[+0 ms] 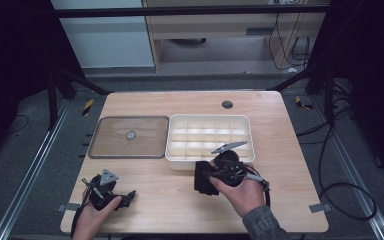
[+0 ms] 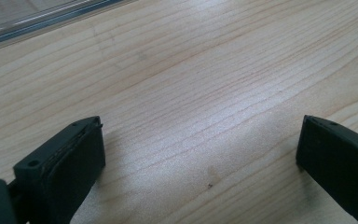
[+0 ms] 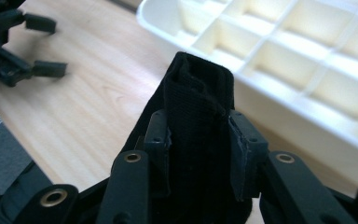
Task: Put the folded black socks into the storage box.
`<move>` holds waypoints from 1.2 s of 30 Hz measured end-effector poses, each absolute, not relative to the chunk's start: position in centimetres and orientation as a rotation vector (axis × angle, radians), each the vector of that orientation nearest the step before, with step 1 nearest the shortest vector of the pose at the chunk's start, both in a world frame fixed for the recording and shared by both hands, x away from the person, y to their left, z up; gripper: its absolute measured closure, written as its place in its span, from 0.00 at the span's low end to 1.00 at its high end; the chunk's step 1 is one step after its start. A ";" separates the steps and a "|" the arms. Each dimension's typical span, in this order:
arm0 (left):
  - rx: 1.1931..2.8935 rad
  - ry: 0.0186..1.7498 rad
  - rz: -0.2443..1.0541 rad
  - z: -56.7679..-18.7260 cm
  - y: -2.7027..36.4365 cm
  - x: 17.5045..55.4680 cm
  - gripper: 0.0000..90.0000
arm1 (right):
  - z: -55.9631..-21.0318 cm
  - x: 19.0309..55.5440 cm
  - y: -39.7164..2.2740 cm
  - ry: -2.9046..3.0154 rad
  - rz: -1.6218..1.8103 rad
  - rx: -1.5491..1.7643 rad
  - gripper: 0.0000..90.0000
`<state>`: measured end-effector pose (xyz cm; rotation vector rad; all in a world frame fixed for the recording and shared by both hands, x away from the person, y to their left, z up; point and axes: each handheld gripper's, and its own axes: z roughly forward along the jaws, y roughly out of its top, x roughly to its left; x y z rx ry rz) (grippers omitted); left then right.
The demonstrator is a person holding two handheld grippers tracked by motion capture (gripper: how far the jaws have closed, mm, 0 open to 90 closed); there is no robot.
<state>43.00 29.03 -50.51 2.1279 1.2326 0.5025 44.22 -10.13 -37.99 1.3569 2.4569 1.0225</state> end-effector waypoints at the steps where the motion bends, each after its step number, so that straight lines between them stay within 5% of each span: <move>1: 2.128 1.233 0.502 -50.5 29.0 43.0 0.01 | -38.0 44.2 -10.1 2.457 1.022 1.357 0.72; 19: 2.112 1.222 0.508 -50.7 29.1 42.9 0.00 | -32.8 47.0 -18.0 2.310 0.894 1.407 0.72; 36: 2.106 1.217 0.513 -50.7 29.1 42.8 0.00 | -31.3 48.5 -20.4 2.245 0.824 1.419 0.72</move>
